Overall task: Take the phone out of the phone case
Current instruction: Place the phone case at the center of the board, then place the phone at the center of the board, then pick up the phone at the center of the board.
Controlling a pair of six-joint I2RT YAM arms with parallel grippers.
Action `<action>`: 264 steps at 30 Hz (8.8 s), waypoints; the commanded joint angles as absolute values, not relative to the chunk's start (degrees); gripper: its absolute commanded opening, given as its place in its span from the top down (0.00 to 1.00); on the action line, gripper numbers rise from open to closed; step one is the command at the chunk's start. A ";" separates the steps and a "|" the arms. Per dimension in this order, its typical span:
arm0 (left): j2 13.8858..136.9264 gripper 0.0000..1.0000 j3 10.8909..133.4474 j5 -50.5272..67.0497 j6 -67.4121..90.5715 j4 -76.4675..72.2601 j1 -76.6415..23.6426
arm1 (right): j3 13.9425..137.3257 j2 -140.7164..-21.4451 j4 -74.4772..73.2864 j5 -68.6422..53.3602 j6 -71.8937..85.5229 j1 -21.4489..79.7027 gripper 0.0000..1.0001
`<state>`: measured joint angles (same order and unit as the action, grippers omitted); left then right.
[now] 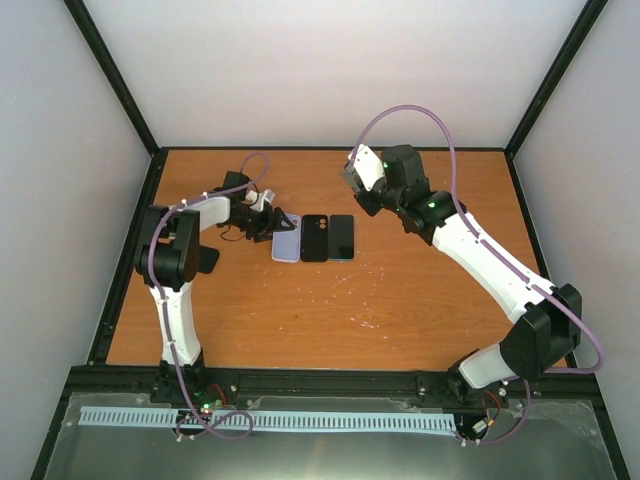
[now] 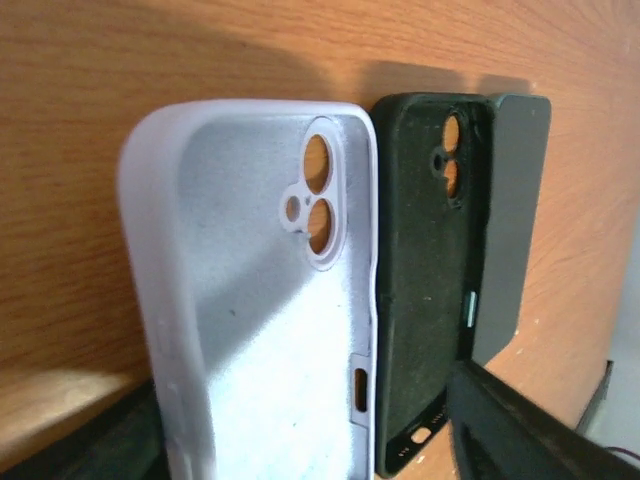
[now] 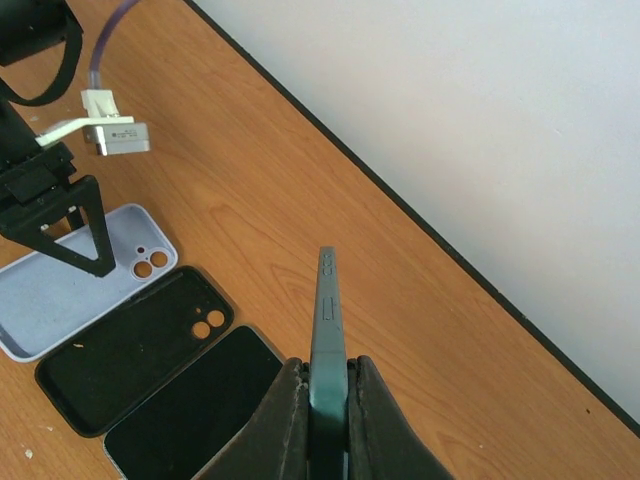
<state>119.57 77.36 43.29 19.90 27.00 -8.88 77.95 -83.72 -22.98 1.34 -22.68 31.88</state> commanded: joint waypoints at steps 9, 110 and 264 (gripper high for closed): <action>112.61 0.00 74.81 31.72 18.06 31.11 -8.57 | 79.05 -83.90 -19.70 1.49 -24.51 31.55 0.97; 87.72 0.99 71.91 77.84 24.32 0.43 -0.78 | 80.14 -87.83 -14.42 -41.85 -3.56 33.58 0.20; 95.12 0.00 63.19 13.05 -1.44 38.49 24.59 | 75.71 -105.61 -28.95 -40.99 5.65 7.56 0.00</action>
